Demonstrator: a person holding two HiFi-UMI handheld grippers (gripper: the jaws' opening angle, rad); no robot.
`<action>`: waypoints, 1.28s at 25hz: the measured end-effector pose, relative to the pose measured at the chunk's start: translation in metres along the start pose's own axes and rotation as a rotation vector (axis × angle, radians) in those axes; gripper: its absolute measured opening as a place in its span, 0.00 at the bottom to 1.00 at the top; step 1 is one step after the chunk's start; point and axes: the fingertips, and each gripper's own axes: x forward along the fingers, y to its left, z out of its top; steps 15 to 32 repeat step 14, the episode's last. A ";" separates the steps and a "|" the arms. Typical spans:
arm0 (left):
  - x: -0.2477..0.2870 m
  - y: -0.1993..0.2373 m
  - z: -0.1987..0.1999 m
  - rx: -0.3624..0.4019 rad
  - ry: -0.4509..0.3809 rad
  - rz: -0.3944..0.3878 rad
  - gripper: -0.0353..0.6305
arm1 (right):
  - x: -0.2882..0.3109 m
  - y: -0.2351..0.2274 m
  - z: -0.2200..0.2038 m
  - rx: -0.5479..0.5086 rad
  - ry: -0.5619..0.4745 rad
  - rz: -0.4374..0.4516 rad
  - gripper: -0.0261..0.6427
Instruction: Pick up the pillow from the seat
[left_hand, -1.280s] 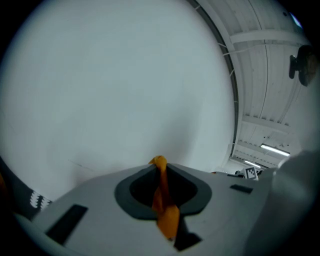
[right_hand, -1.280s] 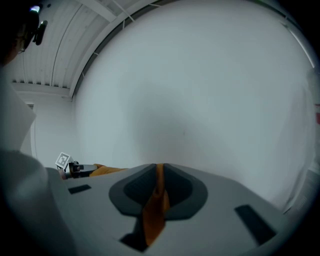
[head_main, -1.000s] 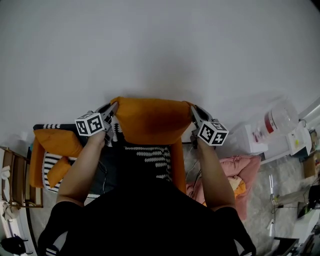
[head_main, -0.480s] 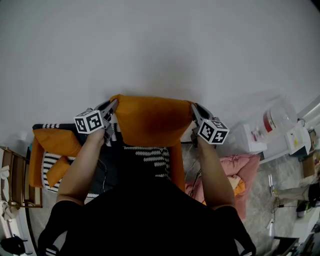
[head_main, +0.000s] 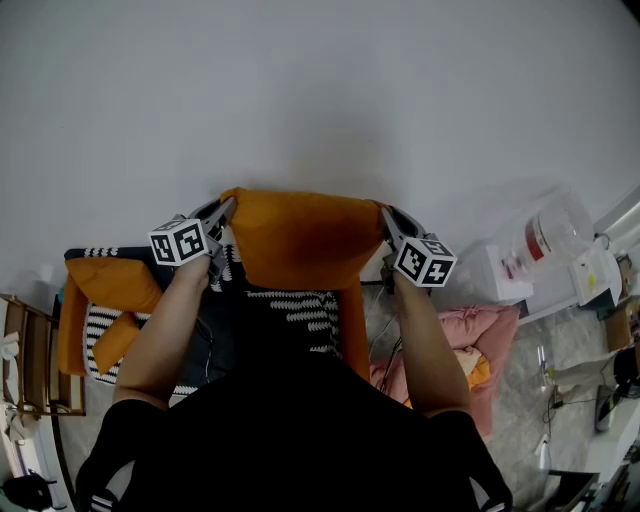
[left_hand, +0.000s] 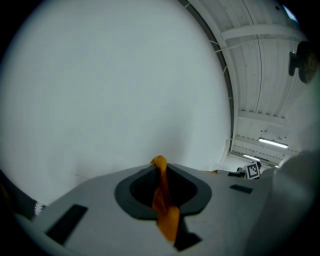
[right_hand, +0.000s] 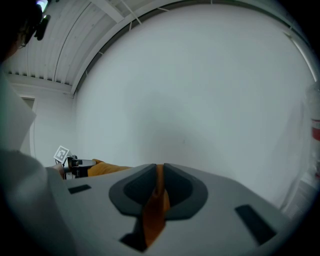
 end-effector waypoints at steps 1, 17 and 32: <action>0.000 0.000 0.000 0.002 -0.001 0.000 0.12 | 0.000 0.000 0.000 0.000 0.000 0.000 0.11; 0.000 -0.002 -0.009 -0.011 0.013 -0.004 0.12 | -0.006 -0.003 -0.005 0.002 0.013 -0.005 0.11; 0.000 -0.002 -0.009 -0.011 0.013 -0.004 0.12 | -0.006 -0.003 -0.005 0.002 0.013 -0.005 0.11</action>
